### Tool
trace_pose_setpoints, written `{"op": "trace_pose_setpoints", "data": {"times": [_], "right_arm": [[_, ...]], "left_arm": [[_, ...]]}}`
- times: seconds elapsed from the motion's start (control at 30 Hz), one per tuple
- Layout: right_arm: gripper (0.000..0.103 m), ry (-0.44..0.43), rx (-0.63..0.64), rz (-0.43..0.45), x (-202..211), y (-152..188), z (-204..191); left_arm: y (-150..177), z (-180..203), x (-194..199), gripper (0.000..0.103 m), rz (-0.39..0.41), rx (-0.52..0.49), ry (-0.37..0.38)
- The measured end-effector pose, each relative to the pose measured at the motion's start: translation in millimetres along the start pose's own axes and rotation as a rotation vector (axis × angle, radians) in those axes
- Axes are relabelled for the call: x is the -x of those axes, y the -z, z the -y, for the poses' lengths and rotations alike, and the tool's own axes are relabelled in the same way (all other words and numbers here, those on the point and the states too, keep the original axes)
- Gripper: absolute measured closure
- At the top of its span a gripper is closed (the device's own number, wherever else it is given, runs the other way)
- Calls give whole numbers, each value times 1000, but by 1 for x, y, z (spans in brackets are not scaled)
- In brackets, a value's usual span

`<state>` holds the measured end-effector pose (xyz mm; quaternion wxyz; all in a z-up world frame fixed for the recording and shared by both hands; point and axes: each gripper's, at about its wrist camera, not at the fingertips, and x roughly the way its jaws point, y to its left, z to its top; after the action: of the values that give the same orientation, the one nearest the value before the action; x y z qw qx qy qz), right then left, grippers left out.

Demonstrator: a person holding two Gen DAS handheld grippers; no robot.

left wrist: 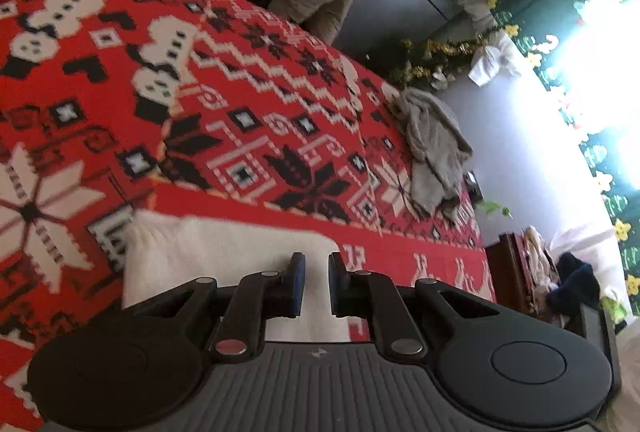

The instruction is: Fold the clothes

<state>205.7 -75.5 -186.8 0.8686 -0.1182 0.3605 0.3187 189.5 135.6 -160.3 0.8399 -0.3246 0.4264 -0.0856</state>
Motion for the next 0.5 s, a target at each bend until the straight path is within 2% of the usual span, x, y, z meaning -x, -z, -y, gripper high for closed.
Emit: {"op": "trace_pose_setpoints", "data": {"times": [0.1,0.2,0.37,0.5], "right_arm": [[103,-4,-27,3,-17,-13,8],[103,-38,-1,3,-29,-21,-2],[100,3,32,25,-22,-21,-25],[101,-5,33,22,-7,-9,-28]], "left_arm": [[-3,-9,-5,97,-15,42,16],[1,-15,-12,98,-31,75,39],[3,-18,-14,98,-29,109,64],[2,-21,-14,98,-34,133,84]]}}
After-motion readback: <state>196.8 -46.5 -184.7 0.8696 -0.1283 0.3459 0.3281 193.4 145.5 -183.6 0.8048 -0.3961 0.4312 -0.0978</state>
